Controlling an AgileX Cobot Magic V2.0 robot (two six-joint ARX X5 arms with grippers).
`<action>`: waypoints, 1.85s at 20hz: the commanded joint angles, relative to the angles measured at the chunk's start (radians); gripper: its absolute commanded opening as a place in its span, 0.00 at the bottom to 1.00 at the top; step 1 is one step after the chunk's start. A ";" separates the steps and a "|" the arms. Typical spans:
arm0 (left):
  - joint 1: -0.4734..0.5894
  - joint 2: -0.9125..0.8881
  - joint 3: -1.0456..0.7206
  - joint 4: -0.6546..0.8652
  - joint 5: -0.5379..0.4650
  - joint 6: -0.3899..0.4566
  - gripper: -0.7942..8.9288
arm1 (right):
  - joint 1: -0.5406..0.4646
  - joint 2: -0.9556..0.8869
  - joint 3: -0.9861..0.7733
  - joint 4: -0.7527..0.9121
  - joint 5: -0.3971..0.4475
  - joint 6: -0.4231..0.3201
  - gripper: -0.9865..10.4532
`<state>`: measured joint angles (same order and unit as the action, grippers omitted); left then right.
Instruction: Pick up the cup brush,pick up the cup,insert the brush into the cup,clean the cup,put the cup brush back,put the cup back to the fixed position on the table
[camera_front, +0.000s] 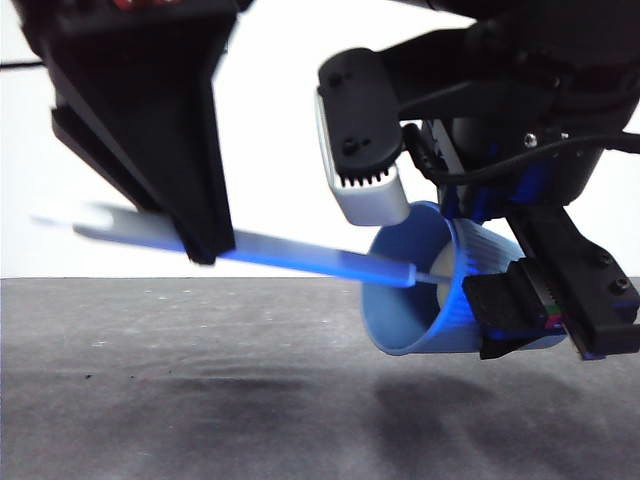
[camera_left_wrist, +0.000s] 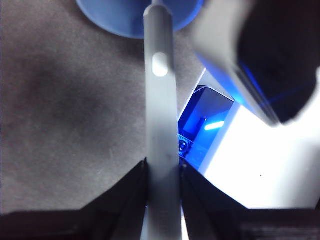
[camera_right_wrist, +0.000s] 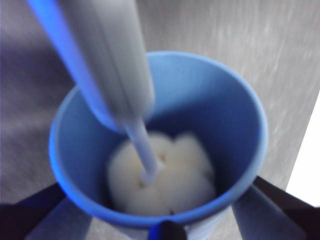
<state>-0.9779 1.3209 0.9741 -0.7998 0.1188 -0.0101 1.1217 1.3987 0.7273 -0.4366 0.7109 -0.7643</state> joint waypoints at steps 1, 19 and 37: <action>-0.003 0.021 0.000 0.048 0.021 0.005 0.07 | 0.026 0.003 0.006 0.024 -0.010 0.004 0.07; 0.086 -0.299 0.000 -0.349 -0.315 -0.082 0.07 | -0.168 -0.158 0.024 -0.043 0.077 0.377 0.07; 0.338 0.095 -0.084 0.358 -0.347 -0.459 0.07 | -0.212 -0.571 0.106 0.006 -0.298 0.887 0.07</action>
<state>-0.6422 1.4086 0.8967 -0.4435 -0.2260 -0.4450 0.9096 0.8272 0.8322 -0.4412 0.4145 0.1078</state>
